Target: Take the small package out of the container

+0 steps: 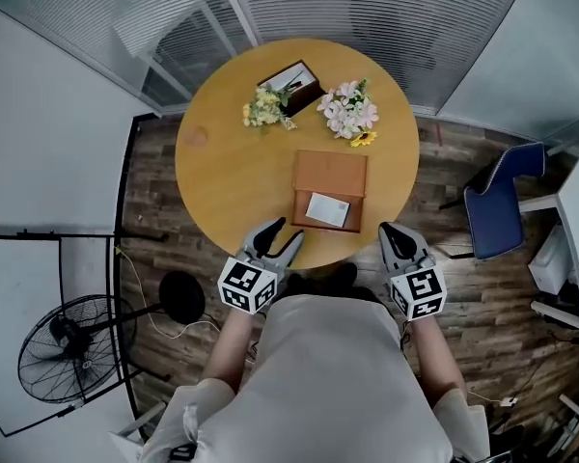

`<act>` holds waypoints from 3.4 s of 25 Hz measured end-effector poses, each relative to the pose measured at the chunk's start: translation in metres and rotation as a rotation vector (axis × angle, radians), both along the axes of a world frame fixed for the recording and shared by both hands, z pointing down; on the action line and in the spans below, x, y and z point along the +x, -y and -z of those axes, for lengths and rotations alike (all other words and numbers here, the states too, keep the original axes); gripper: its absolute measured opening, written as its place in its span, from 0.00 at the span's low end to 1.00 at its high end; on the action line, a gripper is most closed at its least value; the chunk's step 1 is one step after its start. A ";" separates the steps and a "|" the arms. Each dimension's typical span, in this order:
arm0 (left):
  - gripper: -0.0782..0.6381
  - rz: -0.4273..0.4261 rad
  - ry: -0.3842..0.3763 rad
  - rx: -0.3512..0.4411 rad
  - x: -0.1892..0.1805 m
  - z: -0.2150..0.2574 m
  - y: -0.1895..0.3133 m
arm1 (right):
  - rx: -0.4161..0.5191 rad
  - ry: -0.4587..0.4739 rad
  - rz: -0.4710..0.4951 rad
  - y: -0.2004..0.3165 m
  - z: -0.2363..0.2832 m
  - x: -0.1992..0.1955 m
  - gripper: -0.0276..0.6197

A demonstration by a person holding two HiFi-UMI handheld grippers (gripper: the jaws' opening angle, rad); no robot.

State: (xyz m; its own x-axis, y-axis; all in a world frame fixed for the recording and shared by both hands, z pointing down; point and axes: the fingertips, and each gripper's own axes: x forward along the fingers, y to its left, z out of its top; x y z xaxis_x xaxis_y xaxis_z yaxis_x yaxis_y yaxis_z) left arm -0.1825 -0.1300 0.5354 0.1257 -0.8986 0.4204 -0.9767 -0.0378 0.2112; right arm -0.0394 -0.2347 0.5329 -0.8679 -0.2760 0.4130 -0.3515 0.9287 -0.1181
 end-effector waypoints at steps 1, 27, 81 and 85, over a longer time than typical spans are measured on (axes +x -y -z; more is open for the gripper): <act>0.37 -0.004 0.001 -0.006 -0.001 -0.003 0.005 | -0.006 -0.004 -0.003 0.004 -0.004 -0.001 0.05; 0.37 -0.326 -0.052 -0.303 -0.021 -0.173 0.068 | -0.142 -0.150 -0.290 0.012 -0.082 -0.008 0.05; 0.49 -0.329 0.084 -0.775 0.013 -0.379 0.102 | -0.263 -0.180 -0.380 0.000 -0.141 0.031 0.05; 0.49 -0.323 0.042 -0.764 0.013 -0.380 0.103 | -0.261 -0.180 -0.374 0.001 -0.142 0.033 0.05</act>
